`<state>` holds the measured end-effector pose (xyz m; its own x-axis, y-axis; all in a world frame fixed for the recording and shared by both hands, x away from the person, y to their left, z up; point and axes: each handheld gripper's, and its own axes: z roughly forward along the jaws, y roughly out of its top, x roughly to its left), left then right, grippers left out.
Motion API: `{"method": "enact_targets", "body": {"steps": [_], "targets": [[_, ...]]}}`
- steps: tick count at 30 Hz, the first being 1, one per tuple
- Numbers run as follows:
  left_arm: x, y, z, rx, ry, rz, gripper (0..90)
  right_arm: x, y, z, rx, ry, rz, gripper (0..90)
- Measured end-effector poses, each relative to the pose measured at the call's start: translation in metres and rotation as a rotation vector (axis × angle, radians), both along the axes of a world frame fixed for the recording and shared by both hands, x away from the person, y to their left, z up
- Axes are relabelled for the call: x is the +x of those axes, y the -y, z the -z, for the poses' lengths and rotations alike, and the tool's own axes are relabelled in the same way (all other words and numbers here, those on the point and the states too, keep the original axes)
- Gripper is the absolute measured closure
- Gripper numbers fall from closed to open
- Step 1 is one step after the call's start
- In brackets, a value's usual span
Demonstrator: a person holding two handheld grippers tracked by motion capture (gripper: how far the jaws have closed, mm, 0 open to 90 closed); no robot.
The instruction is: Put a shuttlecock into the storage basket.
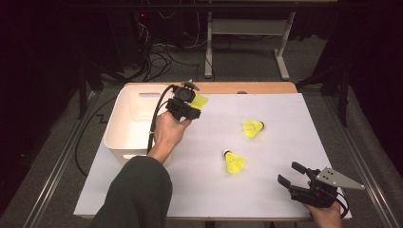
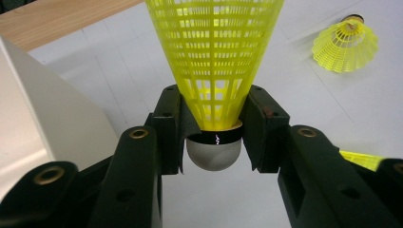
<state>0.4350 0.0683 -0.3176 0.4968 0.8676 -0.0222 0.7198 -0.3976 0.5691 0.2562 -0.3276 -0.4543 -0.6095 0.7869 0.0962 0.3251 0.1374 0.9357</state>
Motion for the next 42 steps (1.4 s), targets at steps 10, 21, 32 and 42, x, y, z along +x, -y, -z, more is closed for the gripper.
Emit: {"method": "enact_targets", "body": {"steps": [10, 21, 32, 42], "targets": [[-0.001, -0.009, -0.004, -0.004, 0.006, -0.013, 62.9, 0.000, 0.000, 0.000, 0.000, 0.000, 0.000, 25.4], [-0.001, -0.020, -0.008, -0.007, 0.001, -0.023, 63.6, 0.000, 0.000, 0.000, 0.004, 0.002, 0.004, 25.4], [-0.001, -0.030, -0.010, -0.011, 0.000, -0.031, 63.9, 0.000, 0.000, 0.000, -0.001, 0.002, 0.003, 25.4], [-0.003, -0.040, -0.012, -0.018, 0.002, -0.047, 64.1, 0.000, 0.000, 0.000, -0.002, 0.002, 0.004, 25.4]]}}
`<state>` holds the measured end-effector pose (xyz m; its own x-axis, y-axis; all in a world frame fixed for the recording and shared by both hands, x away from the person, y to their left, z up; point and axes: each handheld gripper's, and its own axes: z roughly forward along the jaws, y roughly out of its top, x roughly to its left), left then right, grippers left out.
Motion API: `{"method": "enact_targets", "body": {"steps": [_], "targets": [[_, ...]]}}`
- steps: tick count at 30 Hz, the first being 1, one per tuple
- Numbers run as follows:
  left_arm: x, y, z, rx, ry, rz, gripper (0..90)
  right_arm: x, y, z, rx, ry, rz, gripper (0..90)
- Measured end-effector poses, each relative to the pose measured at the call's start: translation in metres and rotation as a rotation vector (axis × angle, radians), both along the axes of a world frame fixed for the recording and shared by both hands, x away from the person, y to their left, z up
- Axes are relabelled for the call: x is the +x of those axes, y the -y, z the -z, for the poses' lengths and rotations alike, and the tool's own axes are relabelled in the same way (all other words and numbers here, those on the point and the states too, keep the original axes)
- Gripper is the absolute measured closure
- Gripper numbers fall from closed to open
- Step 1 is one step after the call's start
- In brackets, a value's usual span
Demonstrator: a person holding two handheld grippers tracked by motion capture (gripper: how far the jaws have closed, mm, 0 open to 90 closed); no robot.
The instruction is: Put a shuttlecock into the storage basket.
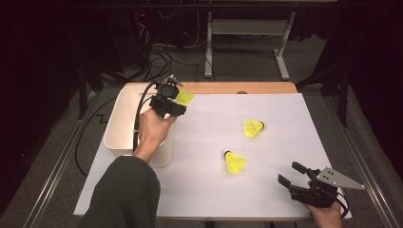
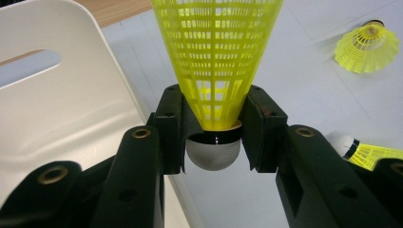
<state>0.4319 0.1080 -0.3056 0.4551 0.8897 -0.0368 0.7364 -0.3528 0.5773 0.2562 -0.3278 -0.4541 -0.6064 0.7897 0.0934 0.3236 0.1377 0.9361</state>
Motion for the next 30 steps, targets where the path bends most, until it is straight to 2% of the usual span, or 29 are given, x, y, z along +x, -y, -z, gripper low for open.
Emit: {"method": "enact_targets", "body": {"steps": [30], "targets": [[-0.001, -0.027, -0.006, -0.023, 0.015, -0.042, 64.0, 0.000, -0.001, 0.000, -0.005, -0.002, 0.001, 25.3]]}}
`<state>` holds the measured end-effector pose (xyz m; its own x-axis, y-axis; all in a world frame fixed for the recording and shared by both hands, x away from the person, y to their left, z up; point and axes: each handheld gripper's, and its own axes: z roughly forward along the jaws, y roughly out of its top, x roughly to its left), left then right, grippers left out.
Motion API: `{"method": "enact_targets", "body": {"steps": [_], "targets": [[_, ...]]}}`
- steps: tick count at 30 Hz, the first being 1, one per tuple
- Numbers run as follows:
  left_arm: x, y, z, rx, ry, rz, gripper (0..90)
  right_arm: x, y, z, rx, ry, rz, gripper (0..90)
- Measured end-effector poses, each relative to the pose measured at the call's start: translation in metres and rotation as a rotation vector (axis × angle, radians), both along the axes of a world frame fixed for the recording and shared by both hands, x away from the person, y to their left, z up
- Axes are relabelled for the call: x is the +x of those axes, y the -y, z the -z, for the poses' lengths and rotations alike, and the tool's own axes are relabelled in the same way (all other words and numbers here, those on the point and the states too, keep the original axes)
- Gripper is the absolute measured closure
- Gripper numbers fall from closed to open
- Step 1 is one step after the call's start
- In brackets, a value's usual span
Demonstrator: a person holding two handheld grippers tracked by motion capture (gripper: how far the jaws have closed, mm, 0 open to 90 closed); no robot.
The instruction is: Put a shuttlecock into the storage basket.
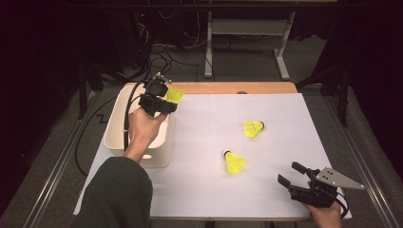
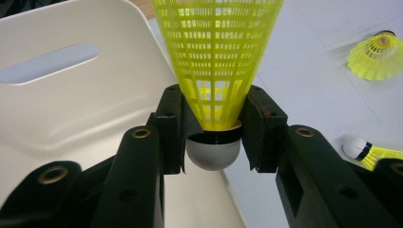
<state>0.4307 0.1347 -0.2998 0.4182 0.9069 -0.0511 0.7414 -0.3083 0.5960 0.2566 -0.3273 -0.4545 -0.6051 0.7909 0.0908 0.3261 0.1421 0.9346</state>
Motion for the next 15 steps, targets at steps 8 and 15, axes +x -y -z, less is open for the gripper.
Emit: {"method": "enact_targets", "body": {"steps": [8, 15], "targets": [[0.000, -0.008, -0.001, 0.011, 0.001, -0.014, 63.9, 0.000, 0.000, 0.000, 0.001, 0.000, 0.001, 25.4], [0.001, -0.015, 0.001, 0.010, -0.001, -0.029, 63.8, 0.000, 0.000, 0.000, 0.000, 0.000, 0.002, 25.4]]}}
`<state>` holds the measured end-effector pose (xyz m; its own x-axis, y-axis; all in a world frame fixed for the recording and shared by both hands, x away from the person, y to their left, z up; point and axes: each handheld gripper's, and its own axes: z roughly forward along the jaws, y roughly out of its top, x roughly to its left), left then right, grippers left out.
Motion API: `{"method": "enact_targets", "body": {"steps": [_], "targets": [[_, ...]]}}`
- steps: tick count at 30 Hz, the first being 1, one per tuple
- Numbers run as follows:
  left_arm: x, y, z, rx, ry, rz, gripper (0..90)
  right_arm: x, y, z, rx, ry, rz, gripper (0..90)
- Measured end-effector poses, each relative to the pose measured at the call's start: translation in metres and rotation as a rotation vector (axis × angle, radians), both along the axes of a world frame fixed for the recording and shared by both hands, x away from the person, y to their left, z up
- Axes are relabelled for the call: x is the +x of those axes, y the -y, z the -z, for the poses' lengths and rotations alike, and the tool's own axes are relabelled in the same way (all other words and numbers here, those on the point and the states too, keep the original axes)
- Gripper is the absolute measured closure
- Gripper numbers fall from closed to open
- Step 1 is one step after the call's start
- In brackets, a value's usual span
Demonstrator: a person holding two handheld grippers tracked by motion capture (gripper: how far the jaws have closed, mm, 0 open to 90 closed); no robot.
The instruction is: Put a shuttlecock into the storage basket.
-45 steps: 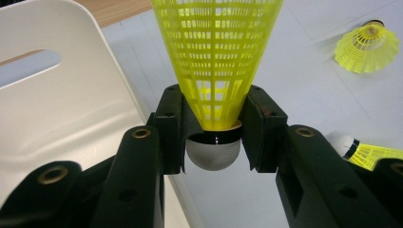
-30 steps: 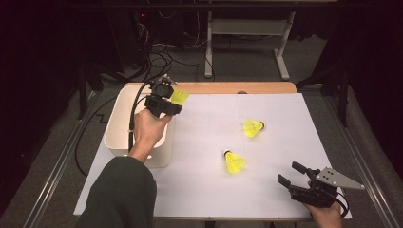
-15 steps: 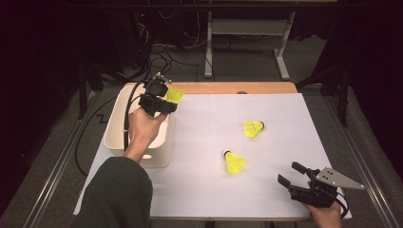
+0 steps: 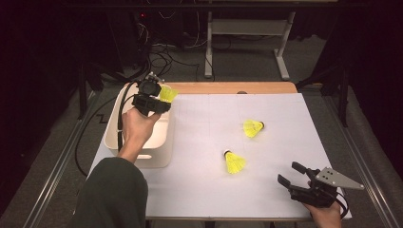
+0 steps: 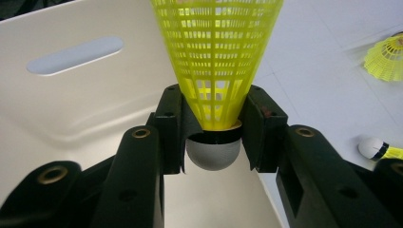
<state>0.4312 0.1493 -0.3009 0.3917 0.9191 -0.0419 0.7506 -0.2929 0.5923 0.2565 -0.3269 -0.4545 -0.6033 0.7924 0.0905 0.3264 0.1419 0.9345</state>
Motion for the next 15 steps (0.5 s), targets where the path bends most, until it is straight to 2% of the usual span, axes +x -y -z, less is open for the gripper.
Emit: {"method": "enact_targets", "body": {"steps": [15], "targets": [[0.006, -0.012, 0.009, -0.014, -0.006, -0.037, 63.2, 0.000, 0.000, 0.000, -0.002, 0.001, 0.000, 25.4]]}}
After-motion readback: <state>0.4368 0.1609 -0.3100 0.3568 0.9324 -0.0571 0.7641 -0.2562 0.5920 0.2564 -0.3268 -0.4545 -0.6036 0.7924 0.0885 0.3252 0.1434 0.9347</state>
